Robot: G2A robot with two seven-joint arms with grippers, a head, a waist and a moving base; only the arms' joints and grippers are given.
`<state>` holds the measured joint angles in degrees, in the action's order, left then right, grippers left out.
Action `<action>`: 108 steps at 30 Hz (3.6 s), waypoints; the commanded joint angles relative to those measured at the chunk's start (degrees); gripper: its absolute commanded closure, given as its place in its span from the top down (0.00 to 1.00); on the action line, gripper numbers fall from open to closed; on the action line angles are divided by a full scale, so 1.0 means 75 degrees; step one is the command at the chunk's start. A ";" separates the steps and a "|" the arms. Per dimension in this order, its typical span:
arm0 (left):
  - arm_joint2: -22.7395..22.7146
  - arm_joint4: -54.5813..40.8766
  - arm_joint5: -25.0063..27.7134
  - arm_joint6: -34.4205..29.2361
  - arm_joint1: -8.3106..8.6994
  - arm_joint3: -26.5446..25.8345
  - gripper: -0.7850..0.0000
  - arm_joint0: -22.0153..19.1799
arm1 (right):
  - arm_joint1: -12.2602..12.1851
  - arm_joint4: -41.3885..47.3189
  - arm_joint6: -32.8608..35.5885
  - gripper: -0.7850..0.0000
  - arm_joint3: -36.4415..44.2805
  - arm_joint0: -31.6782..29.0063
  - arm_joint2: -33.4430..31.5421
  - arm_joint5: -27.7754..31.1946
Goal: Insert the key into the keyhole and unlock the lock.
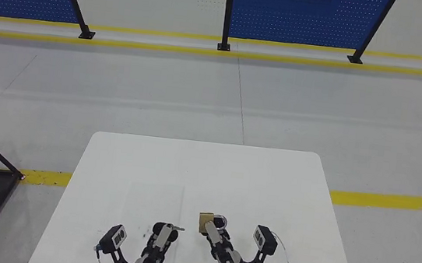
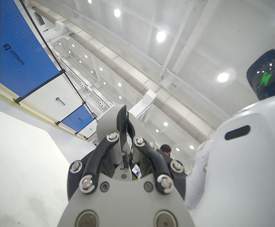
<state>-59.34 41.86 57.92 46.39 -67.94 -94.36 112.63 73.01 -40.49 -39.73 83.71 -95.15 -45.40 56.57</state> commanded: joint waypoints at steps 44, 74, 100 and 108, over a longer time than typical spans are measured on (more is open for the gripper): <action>0.0514 0.0800 -0.0740 0.0736 -0.0590 0.0593 0.00 -0.0675 | 0.0000 0.0000 0.0000 0.00 0.0000 0.0000 0.0000 0.0000; 0.0511 0.1052 -0.0776 0.0772 -0.0757 0.0772 0.47 -0.0721 | 0.0006 0.0301 0.0749 0.00 0.0284 -0.0160 -0.0190 -0.0221; -0.0338 0.0954 0.0011 -0.0267 -0.0499 0.0589 0.39 -0.0388 | -0.0067 0.0998 0.1939 0.00 0.0368 -0.0297 -0.0666 -0.0126; -0.0310 0.0974 -0.0076 -0.0392 -0.0484 0.0722 0.26 -0.0464 | -0.0060 0.1107 0.2202 0.00 0.0474 -0.0347 -0.0702 -0.0304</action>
<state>-61.72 49.21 57.60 43.56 -71.51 -89.01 109.26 72.54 -32.26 -23.40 87.26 -97.74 -50.65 54.34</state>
